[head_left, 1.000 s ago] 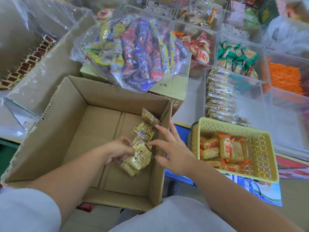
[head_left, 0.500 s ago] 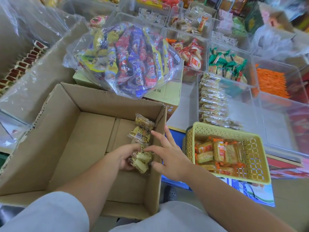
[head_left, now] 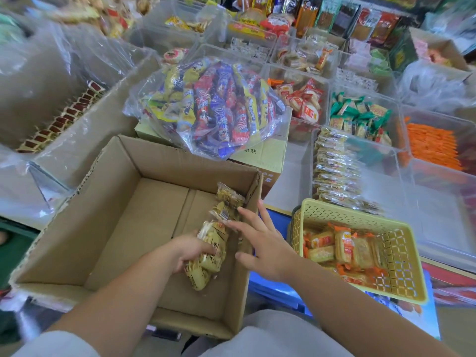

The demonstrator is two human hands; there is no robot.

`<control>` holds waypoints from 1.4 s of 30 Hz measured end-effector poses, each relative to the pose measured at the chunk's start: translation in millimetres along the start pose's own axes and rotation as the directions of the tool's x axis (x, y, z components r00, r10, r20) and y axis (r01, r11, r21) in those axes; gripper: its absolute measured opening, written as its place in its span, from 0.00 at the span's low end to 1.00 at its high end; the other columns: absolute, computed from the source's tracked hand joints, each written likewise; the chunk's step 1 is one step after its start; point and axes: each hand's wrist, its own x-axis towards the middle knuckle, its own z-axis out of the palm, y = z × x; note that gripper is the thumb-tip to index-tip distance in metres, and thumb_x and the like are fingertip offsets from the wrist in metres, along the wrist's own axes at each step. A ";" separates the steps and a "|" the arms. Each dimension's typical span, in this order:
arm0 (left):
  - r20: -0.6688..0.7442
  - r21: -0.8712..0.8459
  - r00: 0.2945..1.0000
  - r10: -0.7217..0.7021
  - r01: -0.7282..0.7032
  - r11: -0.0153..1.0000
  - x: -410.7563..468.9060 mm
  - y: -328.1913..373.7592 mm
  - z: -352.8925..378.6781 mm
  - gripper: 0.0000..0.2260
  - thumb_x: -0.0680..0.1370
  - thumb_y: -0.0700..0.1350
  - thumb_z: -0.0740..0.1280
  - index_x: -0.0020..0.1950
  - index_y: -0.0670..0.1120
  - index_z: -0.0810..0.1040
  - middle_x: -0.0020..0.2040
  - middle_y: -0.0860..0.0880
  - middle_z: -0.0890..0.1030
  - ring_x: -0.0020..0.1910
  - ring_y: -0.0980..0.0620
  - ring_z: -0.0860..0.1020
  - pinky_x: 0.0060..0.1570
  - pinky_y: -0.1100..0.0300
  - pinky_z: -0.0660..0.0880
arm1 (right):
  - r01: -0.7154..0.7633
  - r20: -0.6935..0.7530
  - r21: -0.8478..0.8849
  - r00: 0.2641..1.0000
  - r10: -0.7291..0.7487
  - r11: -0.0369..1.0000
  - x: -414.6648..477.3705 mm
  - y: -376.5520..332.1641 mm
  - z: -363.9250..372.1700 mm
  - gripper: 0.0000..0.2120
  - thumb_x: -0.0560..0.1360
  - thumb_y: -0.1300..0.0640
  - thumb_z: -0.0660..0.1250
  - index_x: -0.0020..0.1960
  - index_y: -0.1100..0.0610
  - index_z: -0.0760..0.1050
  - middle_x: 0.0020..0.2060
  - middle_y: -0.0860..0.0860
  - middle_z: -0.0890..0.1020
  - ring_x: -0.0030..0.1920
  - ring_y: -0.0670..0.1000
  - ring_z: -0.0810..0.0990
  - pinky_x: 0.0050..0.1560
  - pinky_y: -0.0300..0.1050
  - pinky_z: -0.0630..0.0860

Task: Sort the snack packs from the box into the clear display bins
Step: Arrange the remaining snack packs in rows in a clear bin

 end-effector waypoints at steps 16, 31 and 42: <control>-0.194 -0.405 0.850 0.491 -0.525 0.749 -178.4 65.5 65.2 0.28 0.68 0.40 0.78 0.66 0.53 0.78 0.58 0.41 0.86 0.54 0.38 0.85 0.50 0.39 0.83 | 0.312 -0.255 0.358 0.939 -0.229 0.880 -48.0 44.0 -112.5 0.37 0.82 0.56 0.65 0.76 0.26 0.49 0.71 0.26 0.62 0.65 0.29 0.69 0.64 0.35 0.70; 0.181 -0.415 0.897 0.403 -0.302 0.858 -142.0 157.7 266.3 0.32 0.59 0.40 0.76 0.64 0.39 0.82 0.64 0.28 0.78 0.55 0.35 0.78 0.60 0.40 0.74 | 0.547 -0.340 0.320 0.829 -0.445 0.774 -173.3 214.8 -221.5 0.50 0.67 0.79 0.67 0.76 0.37 0.65 0.78 0.41 0.62 0.74 0.46 0.68 0.63 0.39 0.74; 0.089 -0.488 0.932 0.353 -0.268 0.830 -84.6 212.8 309.2 0.38 0.47 0.47 0.87 0.56 0.38 0.83 0.51 0.38 0.83 0.46 0.39 0.82 0.53 0.47 0.78 | 0.502 -0.364 0.364 0.852 -0.376 0.785 -185.5 307.4 -239.6 0.32 0.66 0.77 0.75 0.60 0.47 0.82 0.75 0.41 0.70 0.76 0.46 0.66 0.71 0.45 0.70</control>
